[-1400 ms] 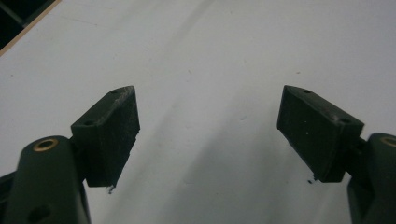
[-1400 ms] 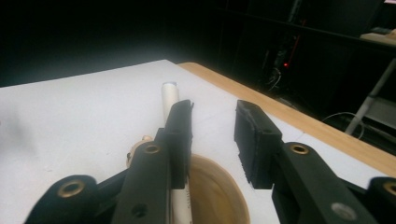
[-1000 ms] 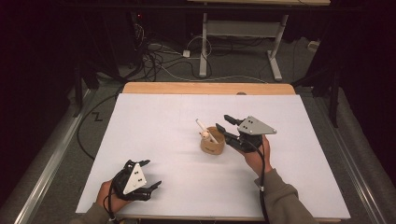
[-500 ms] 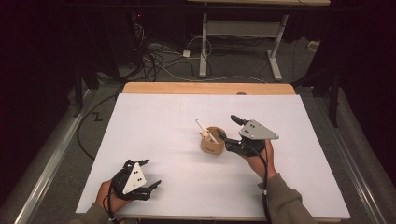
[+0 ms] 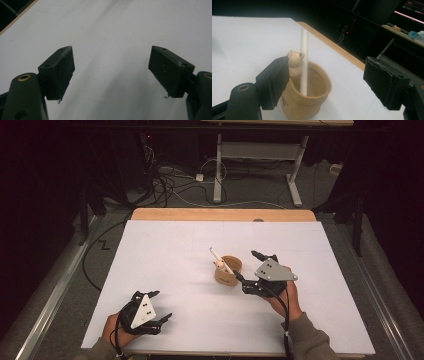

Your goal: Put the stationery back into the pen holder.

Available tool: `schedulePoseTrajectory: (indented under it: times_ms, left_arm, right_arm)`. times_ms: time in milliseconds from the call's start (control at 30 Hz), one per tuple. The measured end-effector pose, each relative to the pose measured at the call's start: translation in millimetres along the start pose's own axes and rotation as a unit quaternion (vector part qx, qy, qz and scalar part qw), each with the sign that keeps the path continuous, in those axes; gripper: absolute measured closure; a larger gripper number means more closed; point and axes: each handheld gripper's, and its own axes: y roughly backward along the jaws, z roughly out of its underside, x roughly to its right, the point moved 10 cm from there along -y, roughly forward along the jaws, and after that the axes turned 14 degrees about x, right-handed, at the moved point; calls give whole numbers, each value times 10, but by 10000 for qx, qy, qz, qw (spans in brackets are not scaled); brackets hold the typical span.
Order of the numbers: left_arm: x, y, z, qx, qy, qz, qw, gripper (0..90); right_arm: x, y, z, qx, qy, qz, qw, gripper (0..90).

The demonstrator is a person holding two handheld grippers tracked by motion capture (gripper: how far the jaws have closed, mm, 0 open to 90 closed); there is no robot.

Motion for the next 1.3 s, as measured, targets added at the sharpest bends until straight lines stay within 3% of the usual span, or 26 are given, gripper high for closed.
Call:
schedulePoseTrajectory:
  times_ms: [533, 1033, 1300]
  left_arm:
    - [3, 2, -5, -4, -32, -16, 10000, 204]
    - [8, -4, -4, -11, -34, -14, 10000, 204]
    - [8, -4, -7, 1, -44, -20, 10000, 203]
  right_arm:
    - [-6, 296, 24, -50, 87, -126, 9999, 218]
    - [60, 621, 21, 19, 175, 45, 9998, 231]
    - [62, 756, 62, -14, 223, 23, 9997, 231]
